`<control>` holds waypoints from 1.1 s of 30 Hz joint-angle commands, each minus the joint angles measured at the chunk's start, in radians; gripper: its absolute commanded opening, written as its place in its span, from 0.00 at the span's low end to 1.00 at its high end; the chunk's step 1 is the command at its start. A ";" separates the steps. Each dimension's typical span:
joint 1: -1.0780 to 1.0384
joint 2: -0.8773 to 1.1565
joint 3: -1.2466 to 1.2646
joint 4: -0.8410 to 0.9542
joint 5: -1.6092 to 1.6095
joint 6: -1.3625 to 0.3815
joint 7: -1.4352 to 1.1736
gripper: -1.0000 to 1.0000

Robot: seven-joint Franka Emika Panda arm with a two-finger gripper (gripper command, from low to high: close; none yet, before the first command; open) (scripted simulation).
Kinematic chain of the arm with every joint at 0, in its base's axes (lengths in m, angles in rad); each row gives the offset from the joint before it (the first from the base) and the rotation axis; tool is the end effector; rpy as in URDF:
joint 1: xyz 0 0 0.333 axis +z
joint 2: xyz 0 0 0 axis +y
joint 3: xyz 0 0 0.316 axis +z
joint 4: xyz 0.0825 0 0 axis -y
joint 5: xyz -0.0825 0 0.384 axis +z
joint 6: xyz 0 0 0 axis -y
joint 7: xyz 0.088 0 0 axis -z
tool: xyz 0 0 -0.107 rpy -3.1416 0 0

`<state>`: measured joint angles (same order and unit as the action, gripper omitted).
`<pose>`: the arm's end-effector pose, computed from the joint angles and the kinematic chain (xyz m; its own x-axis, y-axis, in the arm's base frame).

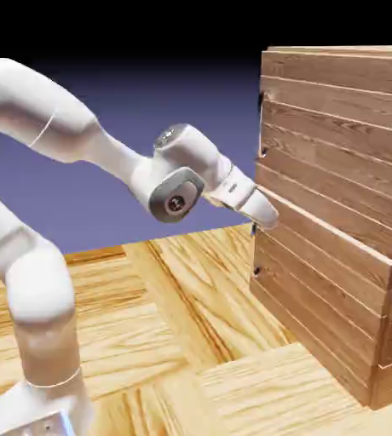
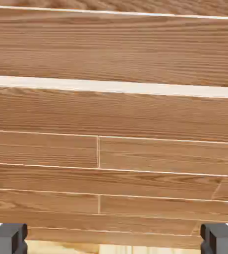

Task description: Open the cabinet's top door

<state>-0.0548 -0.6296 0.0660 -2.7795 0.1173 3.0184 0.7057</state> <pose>0.3856 -0.0030 0.4933 0.4468 -0.7127 0.5408 -0.4669 -0.7014 -0.5386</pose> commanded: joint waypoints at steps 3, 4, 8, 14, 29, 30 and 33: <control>-0.074 -0.066 0.073 0.034 0.131 -0.021 -0.039 0.50; -0.099 -0.088 0.098 0.045 0.174 -0.028 -0.052 0.50; -0.198 -0.177 0.196 0.090 0.348 -0.055 -0.105 0.50; -0.347 -0.309 0.342 0.158 0.609 -0.097 -0.183 0.50; -0.718 -0.640 0.709 0.328 1.261 -0.200 -0.380 0.50; -0.743 -0.662 0.734 0.339 1.305 -0.207 -0.393 0.50; -0.817 -0.729 0.807 0.373 1.435 -0.228 -0.432 0.50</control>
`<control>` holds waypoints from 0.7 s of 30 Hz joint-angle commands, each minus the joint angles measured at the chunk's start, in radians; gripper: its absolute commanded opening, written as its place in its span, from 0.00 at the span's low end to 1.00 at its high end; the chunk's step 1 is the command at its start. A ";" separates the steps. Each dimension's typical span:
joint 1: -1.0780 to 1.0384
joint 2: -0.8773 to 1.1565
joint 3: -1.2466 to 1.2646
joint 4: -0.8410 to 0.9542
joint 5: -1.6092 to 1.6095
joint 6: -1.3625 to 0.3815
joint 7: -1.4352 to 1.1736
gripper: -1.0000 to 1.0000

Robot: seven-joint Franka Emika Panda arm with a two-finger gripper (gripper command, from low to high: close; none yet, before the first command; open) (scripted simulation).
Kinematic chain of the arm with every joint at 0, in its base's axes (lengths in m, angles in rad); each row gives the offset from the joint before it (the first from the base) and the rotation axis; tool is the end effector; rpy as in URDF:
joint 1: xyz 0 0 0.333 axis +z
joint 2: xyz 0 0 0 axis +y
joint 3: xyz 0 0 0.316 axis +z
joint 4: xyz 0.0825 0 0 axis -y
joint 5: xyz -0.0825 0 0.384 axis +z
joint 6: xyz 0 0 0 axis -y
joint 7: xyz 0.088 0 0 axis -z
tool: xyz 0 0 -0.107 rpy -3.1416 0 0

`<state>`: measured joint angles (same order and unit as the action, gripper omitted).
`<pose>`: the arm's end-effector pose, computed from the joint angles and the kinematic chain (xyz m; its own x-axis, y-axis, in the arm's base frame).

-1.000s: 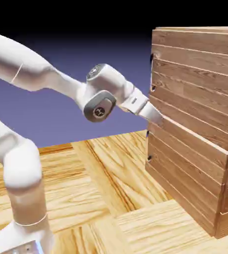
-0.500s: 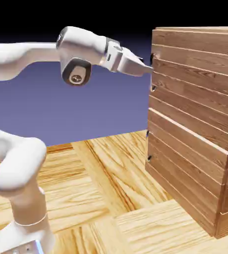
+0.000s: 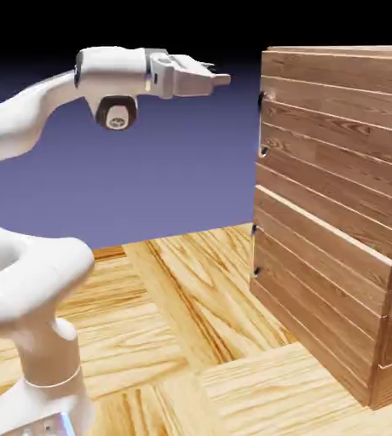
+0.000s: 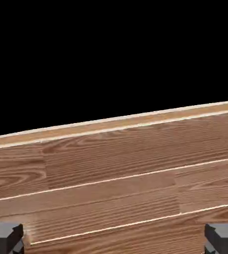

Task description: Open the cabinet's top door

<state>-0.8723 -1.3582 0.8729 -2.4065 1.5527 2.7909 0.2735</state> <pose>0.3183 0.1583 0.6727 -0.0690 -0.7861 0.6142 -0.0693 -0.6104 -0.7890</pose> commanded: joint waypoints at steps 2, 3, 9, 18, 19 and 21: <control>-0.050 -0.044 0.049 0.023 0.087 -0.014 -0.026 0.50; -0.074 -0.066 0.073 0.034 0.131 -0.021 -0.039 0.50; -0.223 -0.199 0.220 0.102 0.392 -0.062 -0.118 0.50; -0.443 -0.290 0.340 0.250 0.632 -0.099 -0.187 0.50; -0.483 -0.286 0.343 0.287 0.648 -0.102 -0.190 0.50; -0.486 -0.286 0.343 0.289 0.649 -0.102 -0.190 0.00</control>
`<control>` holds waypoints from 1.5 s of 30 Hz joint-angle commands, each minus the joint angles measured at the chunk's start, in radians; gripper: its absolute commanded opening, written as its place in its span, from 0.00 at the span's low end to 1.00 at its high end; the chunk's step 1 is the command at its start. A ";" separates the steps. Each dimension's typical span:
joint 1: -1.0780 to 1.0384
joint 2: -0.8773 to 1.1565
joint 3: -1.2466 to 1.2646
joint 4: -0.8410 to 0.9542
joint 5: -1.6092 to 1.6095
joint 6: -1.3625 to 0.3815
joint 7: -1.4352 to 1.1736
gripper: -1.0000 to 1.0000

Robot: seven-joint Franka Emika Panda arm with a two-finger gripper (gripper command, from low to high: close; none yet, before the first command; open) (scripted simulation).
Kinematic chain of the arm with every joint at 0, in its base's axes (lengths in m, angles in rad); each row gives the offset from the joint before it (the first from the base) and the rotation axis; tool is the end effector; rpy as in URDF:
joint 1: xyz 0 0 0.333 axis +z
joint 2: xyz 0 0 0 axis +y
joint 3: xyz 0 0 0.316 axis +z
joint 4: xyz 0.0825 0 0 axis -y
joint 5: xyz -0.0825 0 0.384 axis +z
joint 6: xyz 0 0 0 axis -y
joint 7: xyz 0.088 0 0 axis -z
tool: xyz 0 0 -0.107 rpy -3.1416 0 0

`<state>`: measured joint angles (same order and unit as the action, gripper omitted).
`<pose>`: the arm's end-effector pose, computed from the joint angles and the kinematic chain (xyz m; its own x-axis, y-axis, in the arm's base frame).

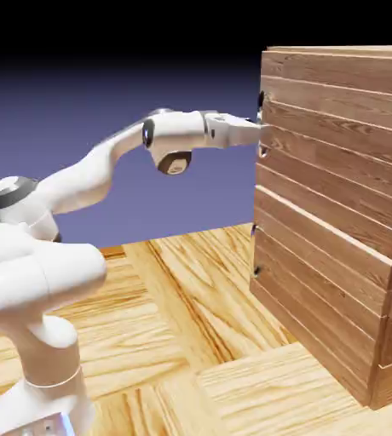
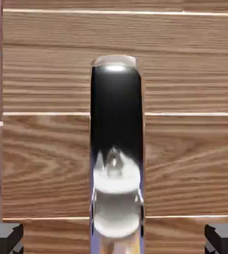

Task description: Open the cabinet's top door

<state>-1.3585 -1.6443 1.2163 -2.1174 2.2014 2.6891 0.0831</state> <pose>0.4787 0.2222 0.5434 -0.0272 -0.7067 0.7070 -0.0268 -0.7064 -0.7073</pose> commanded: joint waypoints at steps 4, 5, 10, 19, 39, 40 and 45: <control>0.065 -0.055 -0.038 -0.109 0.075 -0.100 -0.063 0.00; 0.085 -0.074 -0.050 -0.145 0.093 -0.135 -0.078 0.00; 0.186 0.051 -0.039 -0.192 0.168 -0.095 -0.279 0.00; 0.350 0.285 -0.054 -0.228 0.218 0.011 -0.557 0.00; 0.711 0.033 -0.540 -0.818 -0.051 -0.610 -0.638 0.00; 0.696 0.011 -0.564 -0.835 -0.071 -0.653 -0.631 0.00; 0.715 0.003 -0.745 -0.897 -0.220 -0.767 -0.672 0.00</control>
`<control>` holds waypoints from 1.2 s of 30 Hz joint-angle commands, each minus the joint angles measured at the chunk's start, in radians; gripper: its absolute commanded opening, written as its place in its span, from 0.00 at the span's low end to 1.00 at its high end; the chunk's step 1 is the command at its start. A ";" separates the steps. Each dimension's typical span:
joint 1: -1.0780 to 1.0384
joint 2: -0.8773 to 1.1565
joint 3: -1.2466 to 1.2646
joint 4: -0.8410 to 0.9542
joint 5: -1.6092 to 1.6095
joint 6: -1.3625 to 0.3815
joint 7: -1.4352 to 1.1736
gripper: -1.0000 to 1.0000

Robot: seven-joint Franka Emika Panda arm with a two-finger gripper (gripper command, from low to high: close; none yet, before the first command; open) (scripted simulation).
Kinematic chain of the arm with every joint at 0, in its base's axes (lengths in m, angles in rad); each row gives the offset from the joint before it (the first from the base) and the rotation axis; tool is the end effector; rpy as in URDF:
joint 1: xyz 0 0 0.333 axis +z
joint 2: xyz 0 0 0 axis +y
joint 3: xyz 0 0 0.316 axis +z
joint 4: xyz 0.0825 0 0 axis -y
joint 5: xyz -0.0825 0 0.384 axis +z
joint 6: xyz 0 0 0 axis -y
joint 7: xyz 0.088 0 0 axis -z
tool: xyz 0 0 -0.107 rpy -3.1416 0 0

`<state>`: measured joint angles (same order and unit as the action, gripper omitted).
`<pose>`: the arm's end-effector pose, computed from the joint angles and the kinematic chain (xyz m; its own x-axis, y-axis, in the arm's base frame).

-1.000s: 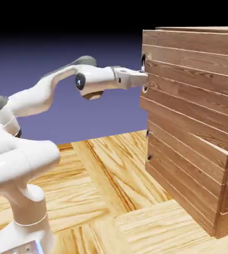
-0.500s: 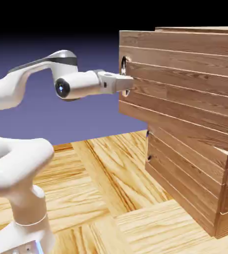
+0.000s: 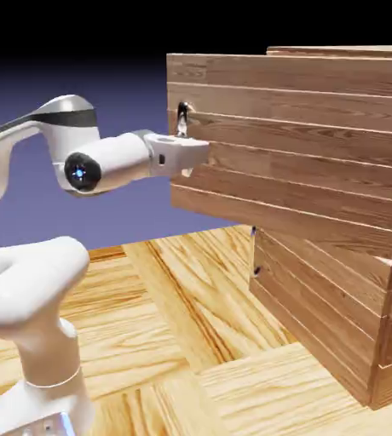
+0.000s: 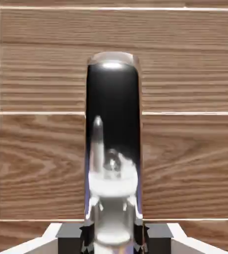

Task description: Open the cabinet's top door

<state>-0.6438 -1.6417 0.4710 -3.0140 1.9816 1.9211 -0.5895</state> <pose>0.2280 0.0461 0.5436 0.4157 -0.5716 0.7074 0.4166 -0.5717 -0.7068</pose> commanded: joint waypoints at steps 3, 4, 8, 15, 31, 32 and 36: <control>-0.004 0.004 -0.108 -0.021 -0.093 -0.063 -0.023 0.00; -0.007 0.008 -0.145 -0.026 -0.125 -0.084 -0.031 0.00; -0.024 0.035 -0.290 -0.034 -0.252 -0.167 -0.066 0.00; -0.050 0.138 -0.543 -0.007 -0.485 -0.312 -0.143 0.00; 0.143 0.637 -1.123 0.341 -1.023 -0.700 -0.383 0.00; 0.173 0.672 -1.159 0.377 -1.049 -0.728 -0.398 0.00; 0.302 0.798 -1.297 0.522 -1.131 -0.838 -0.451 0.00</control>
<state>-0.3414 -0.8440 -0.8258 -2.4914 0.8500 1.0816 -1.0408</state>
